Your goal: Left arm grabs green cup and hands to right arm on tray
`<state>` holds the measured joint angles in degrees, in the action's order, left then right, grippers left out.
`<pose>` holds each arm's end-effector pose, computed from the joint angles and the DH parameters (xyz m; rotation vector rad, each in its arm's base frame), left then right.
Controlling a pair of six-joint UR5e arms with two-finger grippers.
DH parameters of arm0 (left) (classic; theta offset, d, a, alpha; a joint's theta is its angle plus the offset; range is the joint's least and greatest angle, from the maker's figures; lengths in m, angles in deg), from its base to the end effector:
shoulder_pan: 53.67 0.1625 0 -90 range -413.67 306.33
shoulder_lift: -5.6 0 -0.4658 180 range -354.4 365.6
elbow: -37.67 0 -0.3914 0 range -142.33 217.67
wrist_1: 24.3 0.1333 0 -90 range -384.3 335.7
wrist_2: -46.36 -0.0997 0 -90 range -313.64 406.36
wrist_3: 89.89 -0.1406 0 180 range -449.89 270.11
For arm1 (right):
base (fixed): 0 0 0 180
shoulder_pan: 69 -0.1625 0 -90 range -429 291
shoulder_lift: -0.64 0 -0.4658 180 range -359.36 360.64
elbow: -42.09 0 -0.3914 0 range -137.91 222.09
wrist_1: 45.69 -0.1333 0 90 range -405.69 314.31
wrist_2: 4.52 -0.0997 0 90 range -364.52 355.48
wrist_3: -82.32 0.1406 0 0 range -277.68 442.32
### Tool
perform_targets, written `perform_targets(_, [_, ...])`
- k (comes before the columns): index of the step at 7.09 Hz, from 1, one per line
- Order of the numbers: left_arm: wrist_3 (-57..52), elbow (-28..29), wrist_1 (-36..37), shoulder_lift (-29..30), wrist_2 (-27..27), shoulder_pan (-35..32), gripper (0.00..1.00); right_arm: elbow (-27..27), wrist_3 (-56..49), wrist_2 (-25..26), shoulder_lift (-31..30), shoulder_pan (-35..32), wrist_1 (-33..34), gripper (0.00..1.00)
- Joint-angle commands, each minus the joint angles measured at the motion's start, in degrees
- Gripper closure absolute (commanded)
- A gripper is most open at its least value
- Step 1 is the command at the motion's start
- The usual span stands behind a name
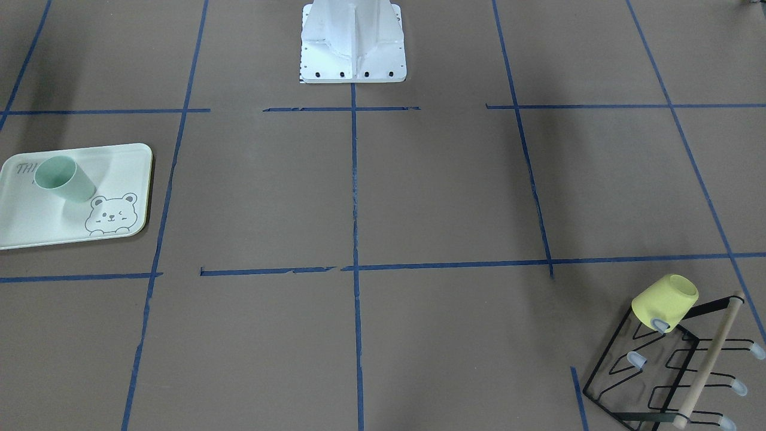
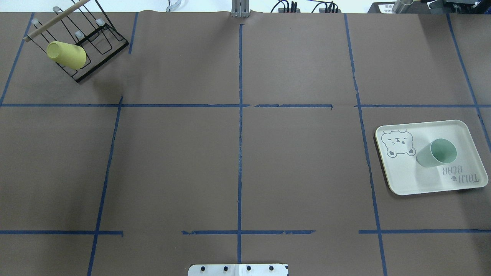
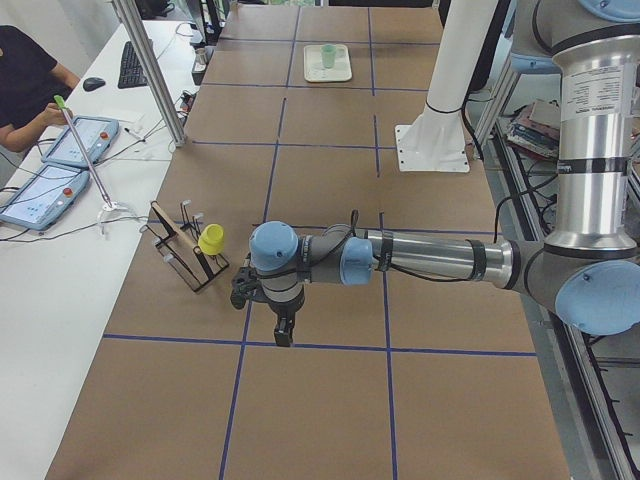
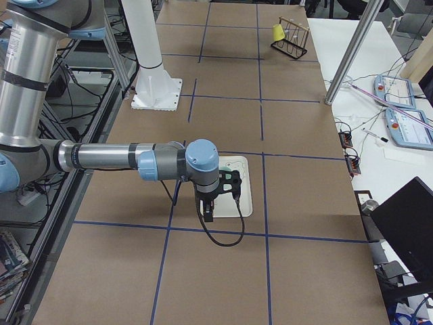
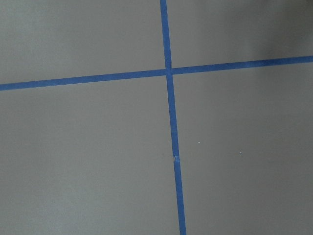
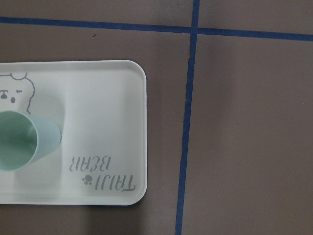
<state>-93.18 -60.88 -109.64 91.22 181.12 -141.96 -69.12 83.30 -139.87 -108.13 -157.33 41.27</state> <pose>-0.0207 -0.4545 0.6992 0.0027 0.7815 0.0794 0.0231 -0.3507 0.6757 0.0723 -0.7928 -0.0493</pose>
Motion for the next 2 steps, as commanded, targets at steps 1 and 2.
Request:
perform_targets(1, [-0.2, 0.0, 1.1, 0.0, 0.2, 0.0, 0.00, 0.1, 0.0, 0.0, 0.0, 0.0, 0.0, 0.00])
perform_targets(2, [-0.3, -0.2, 1.1, 0.1, 0.2, 0.0, 0.00, -0.1, 0.1, -0.1, -0.2, 0.0, 0.0, 0.00])
